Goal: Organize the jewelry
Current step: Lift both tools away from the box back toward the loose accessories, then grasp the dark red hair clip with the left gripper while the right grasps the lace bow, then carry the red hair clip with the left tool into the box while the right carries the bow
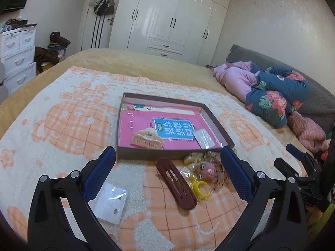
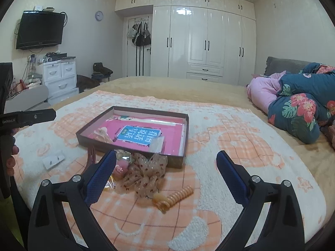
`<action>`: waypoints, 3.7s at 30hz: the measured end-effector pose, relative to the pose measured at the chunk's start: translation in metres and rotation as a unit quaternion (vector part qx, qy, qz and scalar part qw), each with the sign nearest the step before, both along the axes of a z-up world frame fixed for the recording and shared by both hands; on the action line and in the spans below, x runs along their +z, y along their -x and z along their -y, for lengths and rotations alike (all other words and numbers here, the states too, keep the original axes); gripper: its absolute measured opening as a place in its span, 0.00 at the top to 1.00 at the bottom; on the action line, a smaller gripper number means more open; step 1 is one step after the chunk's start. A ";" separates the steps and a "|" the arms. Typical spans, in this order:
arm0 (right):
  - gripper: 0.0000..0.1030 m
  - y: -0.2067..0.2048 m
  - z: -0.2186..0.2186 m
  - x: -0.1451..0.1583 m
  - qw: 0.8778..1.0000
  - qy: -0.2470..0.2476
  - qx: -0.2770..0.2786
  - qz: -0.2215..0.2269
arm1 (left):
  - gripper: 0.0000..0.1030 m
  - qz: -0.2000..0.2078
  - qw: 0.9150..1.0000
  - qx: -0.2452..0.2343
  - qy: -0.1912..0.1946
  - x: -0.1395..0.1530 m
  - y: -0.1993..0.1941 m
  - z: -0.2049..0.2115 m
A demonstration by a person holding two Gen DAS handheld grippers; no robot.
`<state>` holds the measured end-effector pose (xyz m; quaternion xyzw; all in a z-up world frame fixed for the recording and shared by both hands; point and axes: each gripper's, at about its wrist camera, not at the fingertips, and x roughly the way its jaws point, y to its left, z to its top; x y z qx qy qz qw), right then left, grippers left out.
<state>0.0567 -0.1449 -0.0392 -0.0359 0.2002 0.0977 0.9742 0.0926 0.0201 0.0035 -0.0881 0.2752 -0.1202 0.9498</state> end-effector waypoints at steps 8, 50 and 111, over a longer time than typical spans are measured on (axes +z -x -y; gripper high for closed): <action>0.09 -0.002 0.002 -0.012 1.000 0.005 0.002 -0.016 | 0.11 -0.039 0.999 -0.031 -0.011 -0.024 0.000 0.021; 0.93 -0.059 -0.014 -0.073 0.990 0.002 0.067 -0.121 | 0.26 -0.164 0.983 -0.063 0.054 -0.095 -0.060 0.040; 0.97 -0.047 -0.030 0.016 0.997 0.025 0.065 0.015 | 0.98 -0.001 0.993 -0.080 0.091 0.010 -0.062 0.002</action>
